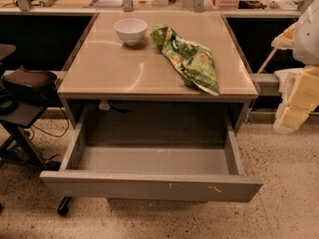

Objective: Close top drawer

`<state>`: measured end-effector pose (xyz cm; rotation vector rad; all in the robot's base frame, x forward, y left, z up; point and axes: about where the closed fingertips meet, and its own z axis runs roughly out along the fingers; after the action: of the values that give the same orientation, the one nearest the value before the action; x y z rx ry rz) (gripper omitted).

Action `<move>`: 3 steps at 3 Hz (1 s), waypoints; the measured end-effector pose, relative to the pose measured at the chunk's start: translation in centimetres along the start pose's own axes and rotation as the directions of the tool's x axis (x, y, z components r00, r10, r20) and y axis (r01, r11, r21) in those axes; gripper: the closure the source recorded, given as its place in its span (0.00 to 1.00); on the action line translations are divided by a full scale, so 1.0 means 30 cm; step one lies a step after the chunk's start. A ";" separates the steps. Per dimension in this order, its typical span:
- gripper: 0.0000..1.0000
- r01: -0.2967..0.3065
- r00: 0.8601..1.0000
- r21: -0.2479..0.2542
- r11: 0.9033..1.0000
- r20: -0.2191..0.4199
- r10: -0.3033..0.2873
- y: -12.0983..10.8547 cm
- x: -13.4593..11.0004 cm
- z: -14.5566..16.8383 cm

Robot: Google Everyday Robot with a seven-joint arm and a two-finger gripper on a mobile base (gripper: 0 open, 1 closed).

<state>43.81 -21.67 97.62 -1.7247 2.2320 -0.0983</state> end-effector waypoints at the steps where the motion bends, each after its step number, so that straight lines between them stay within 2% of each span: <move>1: 0.00 0.000 1.000 0.000 1.000 0.000 0.000 0.000 0.000 0.000; 2: 0.00 -0.007 1.000 0.019 1.000 0.013 0.007 0.039 0.029 0.016; 3: 0.00 -0.005 0.997 0.076 0.997 0.077 -0.001 0.176 0.038 0.020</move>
Offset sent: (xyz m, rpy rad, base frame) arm -0.0332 -0.0151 -0.0325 0.0285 -0.0390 -0.0220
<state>38.83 -21.25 95.52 -1.6574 2.1467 -0.1132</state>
